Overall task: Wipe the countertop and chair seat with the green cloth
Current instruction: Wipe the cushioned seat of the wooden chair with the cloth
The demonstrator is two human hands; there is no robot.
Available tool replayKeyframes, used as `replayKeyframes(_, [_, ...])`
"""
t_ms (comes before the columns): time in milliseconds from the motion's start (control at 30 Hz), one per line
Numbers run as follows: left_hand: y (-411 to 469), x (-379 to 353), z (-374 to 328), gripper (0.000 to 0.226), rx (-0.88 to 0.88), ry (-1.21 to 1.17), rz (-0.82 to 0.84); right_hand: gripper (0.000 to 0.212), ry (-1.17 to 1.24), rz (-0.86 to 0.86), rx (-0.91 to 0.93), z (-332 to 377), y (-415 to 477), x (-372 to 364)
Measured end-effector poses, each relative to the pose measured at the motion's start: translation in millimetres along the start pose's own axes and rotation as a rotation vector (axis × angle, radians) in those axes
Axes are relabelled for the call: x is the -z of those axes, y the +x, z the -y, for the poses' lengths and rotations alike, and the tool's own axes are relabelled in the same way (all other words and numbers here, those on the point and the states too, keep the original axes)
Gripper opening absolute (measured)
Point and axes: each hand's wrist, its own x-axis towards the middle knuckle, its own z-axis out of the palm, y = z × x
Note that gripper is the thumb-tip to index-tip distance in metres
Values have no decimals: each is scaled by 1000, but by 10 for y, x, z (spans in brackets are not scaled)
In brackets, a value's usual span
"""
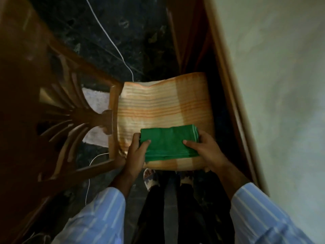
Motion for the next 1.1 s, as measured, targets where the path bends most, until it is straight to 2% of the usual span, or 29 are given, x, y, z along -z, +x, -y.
replayKeyframes(100, [161,176,476,24,29,73,-6,29,-54,7,-100,-349,198,-219])
replayKeyframes(200, [394,274,767,23,33,139,8,34,-109,9,-176,-597,458,-404])
replayKeyframes(367, [1025,421,1011,14,26,264,12,30,-210,-9,-184,-638,1076,-652])
replayKeyframes(500, [1613,465,938,28,-17,337,-99,34,-224,36,-68,-458,1685,-848])
replayKeyframes(633, [2112,419,737,31,-137,399,-228,31,-350,-33,70,-219,2196,-1008])
replayKeyframes(733, [2344,395,603,38,-206,569,-273,23,-514,-100,199,-92,2372,-1020])
replayKeyframes(800, [2415,396,593,54,-339,818,-272,29,-740,-188,354,-85,2416,-925])
replayKeyframes(867, [2413,375,631,69,-561,1049,-126,45,-1033,-302,494,-151,2480,-720])
replayKeyframes(967, [2419,273,756,80,-740,1263,228,66,-1277,-342,491,-259,2578,-282])
replayKeyframes(1033, [2462,222,864,81,-725,1327,258,68,-1379,-338,565,-373,2632,-13])
replayKeyframes(1100, [2507,204,937,78,-702,1308,196,65,-1447,-341,683,-502,2670,171])
